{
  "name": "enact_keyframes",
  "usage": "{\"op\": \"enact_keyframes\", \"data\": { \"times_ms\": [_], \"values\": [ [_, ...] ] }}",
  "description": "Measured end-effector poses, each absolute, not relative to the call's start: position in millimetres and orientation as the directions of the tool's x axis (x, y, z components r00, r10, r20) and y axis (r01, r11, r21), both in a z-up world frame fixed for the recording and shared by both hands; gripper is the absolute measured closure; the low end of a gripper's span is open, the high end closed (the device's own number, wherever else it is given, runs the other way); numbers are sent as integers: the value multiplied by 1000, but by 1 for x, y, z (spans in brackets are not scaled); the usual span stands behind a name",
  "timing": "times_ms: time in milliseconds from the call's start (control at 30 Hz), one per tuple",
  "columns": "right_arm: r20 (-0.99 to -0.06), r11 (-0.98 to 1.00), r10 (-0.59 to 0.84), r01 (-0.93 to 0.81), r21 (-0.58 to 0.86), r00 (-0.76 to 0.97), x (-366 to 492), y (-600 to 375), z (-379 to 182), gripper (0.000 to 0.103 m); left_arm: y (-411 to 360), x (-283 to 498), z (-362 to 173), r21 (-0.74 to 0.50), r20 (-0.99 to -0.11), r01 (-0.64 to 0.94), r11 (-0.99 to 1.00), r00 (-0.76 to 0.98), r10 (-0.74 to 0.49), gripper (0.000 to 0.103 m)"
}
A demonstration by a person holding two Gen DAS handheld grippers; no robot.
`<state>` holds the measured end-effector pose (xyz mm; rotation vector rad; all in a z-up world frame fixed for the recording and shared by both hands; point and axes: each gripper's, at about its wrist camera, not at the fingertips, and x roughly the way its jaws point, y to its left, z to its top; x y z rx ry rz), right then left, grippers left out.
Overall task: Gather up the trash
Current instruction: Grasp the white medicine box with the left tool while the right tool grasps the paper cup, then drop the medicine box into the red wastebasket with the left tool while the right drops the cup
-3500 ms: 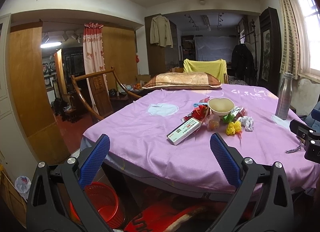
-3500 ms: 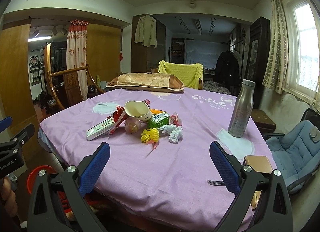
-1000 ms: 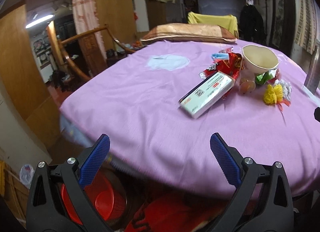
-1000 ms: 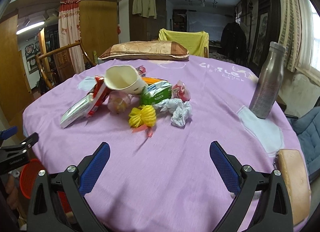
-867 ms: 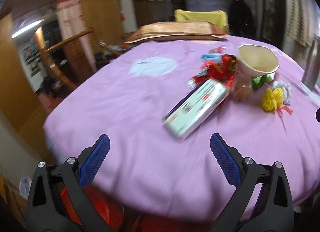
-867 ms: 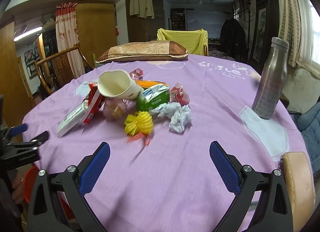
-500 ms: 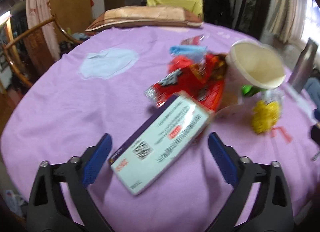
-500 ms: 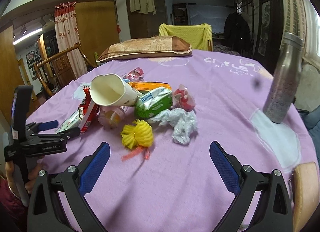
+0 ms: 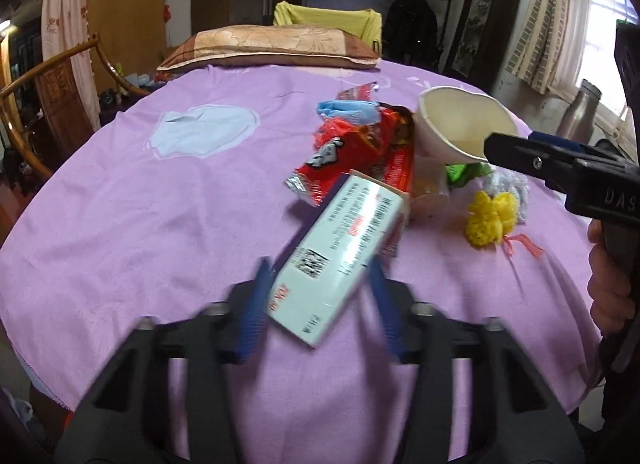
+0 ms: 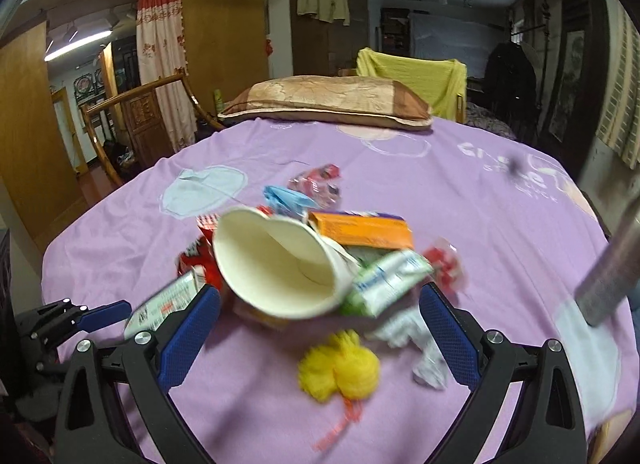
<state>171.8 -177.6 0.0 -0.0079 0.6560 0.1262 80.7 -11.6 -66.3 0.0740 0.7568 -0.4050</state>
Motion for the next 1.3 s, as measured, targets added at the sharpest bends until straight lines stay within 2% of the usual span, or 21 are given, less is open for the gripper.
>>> {"op": "enact_keyframes", "data": {
  "times_ms": [33,67,200,233,267,300,333,400,433,567,600,633,667,700,900,967,1000,1100,1133,1167,1300],
  "values": [
    [-614,991,120,-129,30,780,175,-175,0,6,-10,82,-65,-75,-674,372,925,665,-322,21],
    [-620,990,122,-139,21,775,178,-171,-1,6,-9,84,-65,-74,-668,368,927,671,-320,12],
    [-646,990,73,-132,-43,760,195,-161,-12,8,-18,100,-69,-118,-715,407,906,599,-362,10],
    [-642,991,68,-127,-46,764,195,-162,-14,29,-22,105,-73,-136,-730,410,902,574,-371,13],
    [-643,991,70,-126,-42,762,195,-164,-14,46,-24,107,-76,-149,-734,416,897,561,-382,26],
    [-647,992,76,-124,-29,759,196,-167,-14,81,-26,106,-78,-149,-736,419,896,559,-383,32],
    [-645,991,118,-135,22,755,195,-174,-12,102,-28,105,-79,-141,-736,420,897,562,-379,43],
    [-629,979,201,-140,146,751,193,-193,-7,102,-26,101,-76,-149,-723,411,900,576,-382,47],
    [-615,977,210,-137,164,760,191,-197,-4,102,-25,98,-74,-157,-715,409,899,581,-389,50],
    [-591,981,191,-150,120,784,180,-199,3,99,-14,86,-56,-162,-681,384,909,623,-385,51],
    [-590,982,189,-145,122,785,178,-201,4,87,-10,82,-51,-167,-670,377,911,635,-385,51],
    [-591,982,188,-138,128,785,179,-204,4,52,-5,77,-44,-175,-656,368,913,648,-387,51],
    [-584,983,178,-119,139,792,178,-209,5,40,1,72,-38,-175,-643,356,918,664,-381,51],
    [-572,986,155,-93,136,806,178,-213,7,37,5,69,-34,-171,-634,348,922,677,-373,51],
    [-615,988,150,-103,111,774,212,-217,12,36,42,53,-18,-158,-604,269,950,735,-309,51],
    [-647,988,156,-108,114,746,231,-213,7,32,61,48,-18,-162,-602,225,961,749,-277,51],
    [-661,983,182,-131,126,728,241,-208,4,27,70,45,-18,-167,-603,206,964,752,-265,51],
    [-686,982,186,-157,106,703,262,-192,-5,25,103,35,-22,-189,-615,127,974,757,-218,51],
    [-696,981,189,-169,99,692,265,-187,-10,32,111,31,-23,-189,-619,107,976,758,-203,51],
    [-703,980,193,-174,100,684,267,-183,-13,43,123,25,-25,-187,-624,75,979,761,-178,51],
    [-642,981,188,-175,86,743,248,-178,-6,57,164,1,-33,-176,-645,-32,984,759,-91,51]
  ]
}}
